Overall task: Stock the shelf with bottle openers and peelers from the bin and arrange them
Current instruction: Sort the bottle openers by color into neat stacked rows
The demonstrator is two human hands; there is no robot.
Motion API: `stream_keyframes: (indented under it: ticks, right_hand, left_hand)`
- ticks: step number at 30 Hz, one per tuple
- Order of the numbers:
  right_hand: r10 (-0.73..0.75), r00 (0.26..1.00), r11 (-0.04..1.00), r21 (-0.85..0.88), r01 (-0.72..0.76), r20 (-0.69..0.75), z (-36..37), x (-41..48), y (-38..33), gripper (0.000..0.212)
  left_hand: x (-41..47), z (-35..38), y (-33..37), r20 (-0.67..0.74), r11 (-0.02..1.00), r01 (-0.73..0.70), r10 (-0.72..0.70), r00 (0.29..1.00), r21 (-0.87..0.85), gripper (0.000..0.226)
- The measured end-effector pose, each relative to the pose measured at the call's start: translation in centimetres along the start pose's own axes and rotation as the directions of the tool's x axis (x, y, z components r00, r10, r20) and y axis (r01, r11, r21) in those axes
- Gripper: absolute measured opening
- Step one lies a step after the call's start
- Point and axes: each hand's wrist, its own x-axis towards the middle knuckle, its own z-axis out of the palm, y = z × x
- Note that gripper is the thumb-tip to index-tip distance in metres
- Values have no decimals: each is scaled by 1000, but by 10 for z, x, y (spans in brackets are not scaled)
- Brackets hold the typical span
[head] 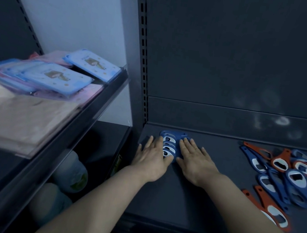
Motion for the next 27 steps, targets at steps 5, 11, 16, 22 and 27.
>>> stream_keyframes:
  ticks: [5,11,16,22,27]
  right_hand:
    - [8,1000,1000,0,-8,7,0,4,1,65]
    - [6,1000,1000,-16,-6,14,1,10,1,64]
    - [26,1000,1000,-1,-26,10,-1,16,2,64]
    - [32,998,998,48,-29,-62,-8,6,9,61]
    - [70,991,997,50,-65,-110,-11,-28,32,59]
  left_hand:
    - [18,-7,0,79,1000,-14,14,997,-6,76]
    - [38,-9,-7,76,999,-52,53,996,-9,70]
    - [49,-9,-5,56,998,-59,59,997,-5,68]
    - [45,-12,10,-55,997,-79,78,995,-4,61]
    - [31,-7,38,-30,983,-175,177,984,61,54]
